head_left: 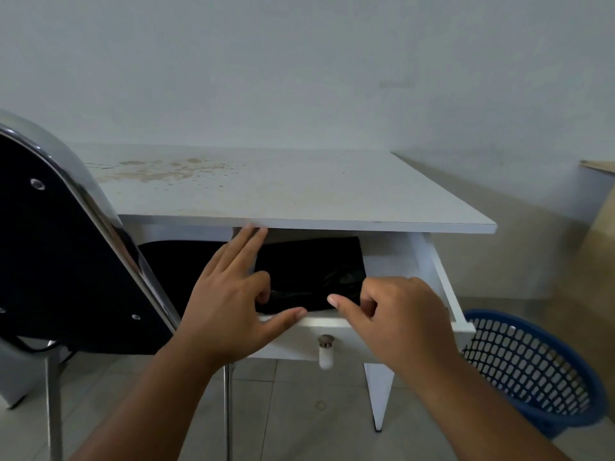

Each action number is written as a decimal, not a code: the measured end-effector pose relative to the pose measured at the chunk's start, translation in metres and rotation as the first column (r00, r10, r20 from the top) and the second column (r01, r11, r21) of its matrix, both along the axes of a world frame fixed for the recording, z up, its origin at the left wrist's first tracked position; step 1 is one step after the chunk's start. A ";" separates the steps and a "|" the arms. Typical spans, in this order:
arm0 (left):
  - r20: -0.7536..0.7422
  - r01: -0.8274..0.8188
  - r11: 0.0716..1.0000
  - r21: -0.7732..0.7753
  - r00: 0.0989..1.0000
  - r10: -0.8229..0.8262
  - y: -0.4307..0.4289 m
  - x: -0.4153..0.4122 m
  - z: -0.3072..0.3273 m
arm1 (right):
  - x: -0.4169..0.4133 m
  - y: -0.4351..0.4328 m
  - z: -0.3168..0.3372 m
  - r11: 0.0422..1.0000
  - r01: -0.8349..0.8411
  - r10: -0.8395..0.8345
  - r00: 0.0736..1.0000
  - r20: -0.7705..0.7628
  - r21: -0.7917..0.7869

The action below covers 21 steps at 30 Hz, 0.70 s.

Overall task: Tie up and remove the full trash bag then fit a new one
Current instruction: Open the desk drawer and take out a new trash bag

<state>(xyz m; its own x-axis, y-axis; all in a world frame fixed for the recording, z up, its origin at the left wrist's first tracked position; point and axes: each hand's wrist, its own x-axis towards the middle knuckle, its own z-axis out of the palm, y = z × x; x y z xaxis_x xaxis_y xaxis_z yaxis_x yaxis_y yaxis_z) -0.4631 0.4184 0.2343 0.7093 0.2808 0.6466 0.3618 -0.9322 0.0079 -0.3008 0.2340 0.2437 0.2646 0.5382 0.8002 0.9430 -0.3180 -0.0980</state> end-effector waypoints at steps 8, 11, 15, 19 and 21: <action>0.099 0.012 1.000 0.016 0.995 -0.014 0.004 0.007 -0.011 | 0.002 0.013 0.003 0.985 0.061 -0.106 0.951 -0.292 -0.161; 0.105 -0.029 0.999 0.018 0.994 0.027 0.002 0.009 -0.011 | 0.012 0.022 0.013 0.881 0.085 -0.328 0.818 -0.473 -0.465; 0.129 -0.069 0.997 0.044 0.990 0.062 0.002 0.011 -0.009 | 0.017 0.046 0.028 0.859 -0.150 -0.263 0.693 -0.672 -0.490; 0.139 -0.084 0.995 0.053 0.987 0.076 0.001 0.011 -0.006 | 0.015 0.060 0.037 0.882 -0.188 -0.265 0.559 -0.786 -0.431; 0.140 -0.084 0.994 0.063 0.987 0.075 0.001 0.011 -0.003 | 0.017 0.061 0.034 0.914 -0.156 -0.254 0.501 -0.828 -0.375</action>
